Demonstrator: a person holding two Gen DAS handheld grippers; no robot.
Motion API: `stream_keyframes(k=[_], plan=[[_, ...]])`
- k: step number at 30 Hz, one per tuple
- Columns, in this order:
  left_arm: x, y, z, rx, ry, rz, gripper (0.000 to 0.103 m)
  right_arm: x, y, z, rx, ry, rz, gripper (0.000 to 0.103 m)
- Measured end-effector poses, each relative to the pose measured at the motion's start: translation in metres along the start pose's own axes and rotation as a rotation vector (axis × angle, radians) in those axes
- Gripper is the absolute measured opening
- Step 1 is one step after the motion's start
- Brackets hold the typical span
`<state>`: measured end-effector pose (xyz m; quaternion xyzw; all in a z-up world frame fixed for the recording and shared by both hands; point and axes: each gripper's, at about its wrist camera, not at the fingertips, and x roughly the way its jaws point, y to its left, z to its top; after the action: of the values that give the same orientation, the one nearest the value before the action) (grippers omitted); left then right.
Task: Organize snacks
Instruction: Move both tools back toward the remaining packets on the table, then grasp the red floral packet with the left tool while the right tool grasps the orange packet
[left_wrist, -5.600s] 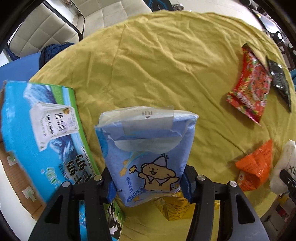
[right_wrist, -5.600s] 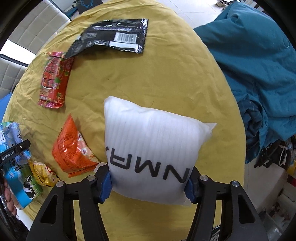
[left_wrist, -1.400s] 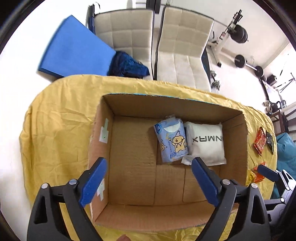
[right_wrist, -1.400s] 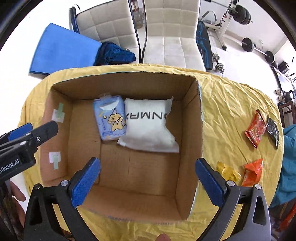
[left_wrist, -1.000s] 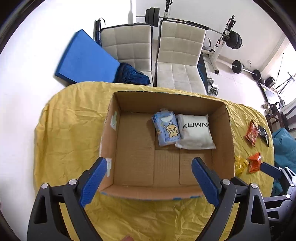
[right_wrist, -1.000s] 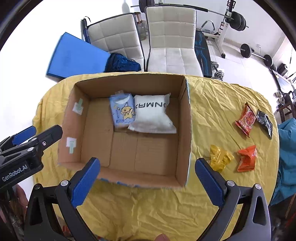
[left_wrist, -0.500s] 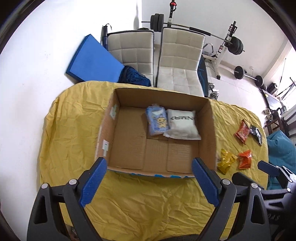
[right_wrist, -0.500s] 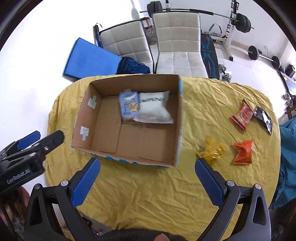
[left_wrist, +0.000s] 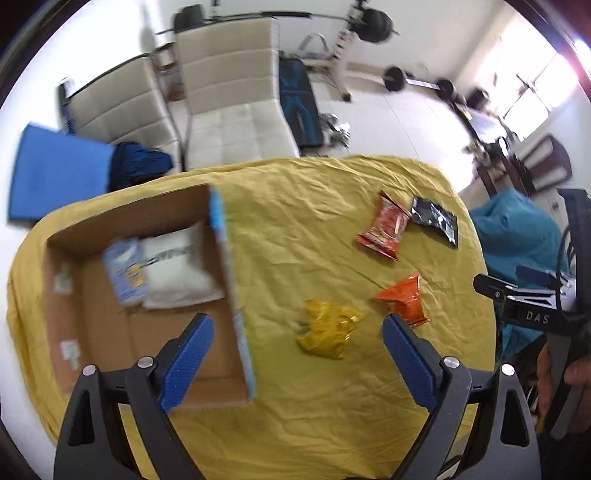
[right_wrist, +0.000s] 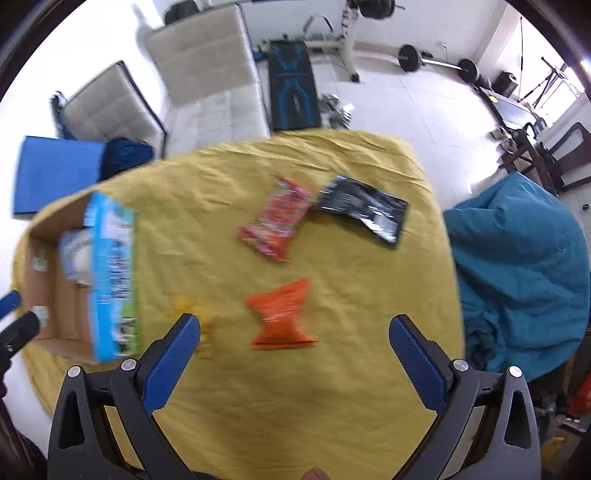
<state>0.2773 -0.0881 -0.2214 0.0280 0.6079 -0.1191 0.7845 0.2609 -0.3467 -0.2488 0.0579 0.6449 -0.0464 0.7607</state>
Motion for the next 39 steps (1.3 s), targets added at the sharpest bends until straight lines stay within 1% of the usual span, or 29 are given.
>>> stream_keyframes(k=[1, 2, 3, 4, 5, 8, 9, 12, 13, 15, 16, 17, 18, 19, 20, 22, 24, 27, 31, 34, 35, 39], plan=[[0.015, -0.011, 0.008, 0.027, 0.022, 0.007, 0.094, 0.017, -0.019, 0.007, 0.018, 0.039, -0.019, 0.103], [0.034, -0.023, 0.015, 0.056, 0.055, 0.053, 0.094, 0.026, -0.029, 0.009, 0.032, 0.053, -0.024, 0.103], [0.049, -0.032, 0.018, 0.076, 0.08, 0.083, 0.094, 0.036, -0.037, 0.01, 0.04, 0.072, -0.019, 0.103], [0.068, -0.038, 0.02, 0.084, 0.111, 0.09, 0.094, 0.05, -0.043, 0.009, 0.049, 0.103, 0.01, 0.103], [0.081, -0.039, 0.019, 0.071, 0.139, 0.093, 0.094, 0.061, -0.046, 0.006, 0.066, 0.124, 0.043, 0.103], [0.118, -0.039, 0.007, 0.037, 0.217, 0.06, 0.094, 0.092, -0.042, -0.007, 0.122, 0.161, 0.147, 0.103], [0.129, -0.039, 0.002, 0.038, 0.243, 0.069, 0.094, 0.101, -0.038, -0.011, 0.134, 0.169, 0.169, 0.103], [0.158, -0.041, -0.014, 0.043, 0.302, 0.078, 0.094, 0.13, -0.02, -0.024, 0.15, 0.198, 0.207, 0.103], [0.166, -0.04, -0.018, 0.041, 0.32, 0.073, 0.094, 0.137, -0.015, -0.025, 0.146, 0.208, 0.213, 0.101], [0.181, -0.04, -0.024, 0.039, 0.354, 0.067, 0.094, 0.152, -0.005, -0.027, 0.127, 0.228, 0.21, 0.094], [0.186, -0.041, -0.026, 0.044, 0.363, 0.068, 0.094, 0.16, 0.0, -0.028, 0.115, 0.24, 0.208, 0.087], [0.19, -0.042, -0.028, 0.051, 0.373, 0.076, 0.094, 0.166, 0.003, -0.028, 0.106, 0.252, 0.206, 0.078], [0.193, -0.042, -0.029, 0.05, 0.382, 0.095, 0.092, 0.171, 0.005, -0.028, 0.099, 0.267, 0.205, 0.072], [0.194, -0.042, -0.028, 0.044, 0.386, 0.1, 0.092, 0.176, 0.006, -0.029, 0.096, 0.28, 0.207, 0.054], [0.193, -0.042, -0.025, 0.028, 0.378, 0.085, 0.092, 0.181, 0.007, -0.03, 0.091, 0.291, 0.207, 0.043], [0.189, -0.045, -0.015, 0.008, 0.356, 0.075, 0.092, 0.182, 0.002, -0.029, 0.104, 0.285, 0.205, 0.039], [0.183, -0.053, 0.002, 0.019, 0.333, 0.062, 0.092, 0.178, -0.007, -0.026, 0.131, 0.275, 0.189, 0.037], [0.18, -0.07, 0.031, 0.052, 0.31, 0.057, 0.092, 0.167, -0.029, -0.01, 0.178, 0.242, 0.14, 0.037], [0.194, -0.1, 0.072, 0.106, 0.309, 0.036, 0.092, 0.162, -0.074, 0.014, 0.278, 0.213, 0.087, 0.037], [0.222, -0.13, 0.098, 0.162, 0.348, 0.025, 0.092, 0.167, -0.102, 0.026, 0.347, 0.221, 0.072, 0.037], [0.232, -0.136, 0.098, 0.177, 0.362, 0.027, 0.092, 0.171, -0.108, 0.028, 0.362, 0.228, 0.068, 0.037], [0.274, -0.164, 0.111, 0.235, 0.428, 0.034, 0.092, 0.186, -0.129, 0.03, 0.431, 0.266, 0.113, 0.037]])
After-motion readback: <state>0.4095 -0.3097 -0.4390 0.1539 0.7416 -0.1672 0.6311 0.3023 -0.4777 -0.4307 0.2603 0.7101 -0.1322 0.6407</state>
